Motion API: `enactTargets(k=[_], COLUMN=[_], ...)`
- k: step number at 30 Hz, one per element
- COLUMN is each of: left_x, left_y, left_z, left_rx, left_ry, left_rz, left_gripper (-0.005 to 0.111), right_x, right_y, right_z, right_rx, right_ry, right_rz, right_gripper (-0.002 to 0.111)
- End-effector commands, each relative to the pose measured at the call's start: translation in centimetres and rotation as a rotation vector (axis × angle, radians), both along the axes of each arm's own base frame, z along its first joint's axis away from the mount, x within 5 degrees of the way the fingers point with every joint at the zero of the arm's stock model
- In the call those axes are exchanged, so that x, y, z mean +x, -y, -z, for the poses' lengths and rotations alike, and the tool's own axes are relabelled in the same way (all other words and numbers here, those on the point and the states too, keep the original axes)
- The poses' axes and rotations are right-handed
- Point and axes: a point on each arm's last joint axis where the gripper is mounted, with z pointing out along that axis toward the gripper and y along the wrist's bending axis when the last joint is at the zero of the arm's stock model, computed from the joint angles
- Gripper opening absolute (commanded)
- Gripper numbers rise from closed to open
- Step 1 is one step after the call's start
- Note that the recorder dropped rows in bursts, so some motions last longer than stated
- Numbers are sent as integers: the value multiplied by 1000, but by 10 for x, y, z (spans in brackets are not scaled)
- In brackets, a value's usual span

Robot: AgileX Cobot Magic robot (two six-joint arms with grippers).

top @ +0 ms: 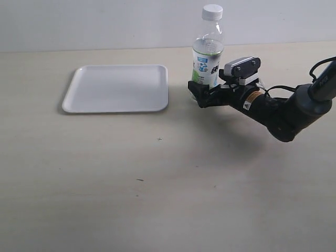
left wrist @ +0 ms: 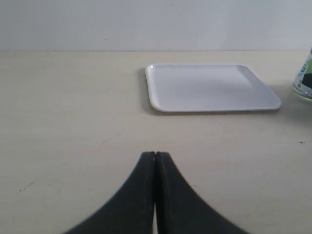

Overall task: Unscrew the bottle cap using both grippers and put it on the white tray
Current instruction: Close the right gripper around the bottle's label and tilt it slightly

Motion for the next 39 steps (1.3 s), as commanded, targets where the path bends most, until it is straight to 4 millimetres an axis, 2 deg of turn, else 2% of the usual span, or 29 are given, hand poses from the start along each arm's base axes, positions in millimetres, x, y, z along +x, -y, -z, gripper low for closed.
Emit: enactTargets(k=[1, 10, 20, 29, 32, 34, 39], left_x=[0, 0, 0, 0, 0, 0, 0], left_y=[0, 0, 0, 0, 0, 0, 0], left_z=[0, 0, 0, 0, 0, 0, 0], left_rx=[0, 0, 0, 0, 0, 0, 0], left_ry=[13, 13, 13, 13, 13, 13, 13], left_rz=[-4, -4, -4, -4, -4, -4, -4], left_gripper=[0, 0, 0, 0, 0, 0, 0], right_x=[0, -1, 8, 11, 11, 11, 11], right_y=[-2, -5, -29, -29, -28, -28, -28], right_z=[0, 0, -2, -1, -1, -1, -1], right_rx=[6, -1, -53, -50, -47, -46, -48], right_ry=[-4, -2, -29, -51, -51, -51, -53], right_rz=[-19, -53, -87, -50, -44, -42, -41], right_gripper=[100, 100, 100, 99, 92, 83, 51])
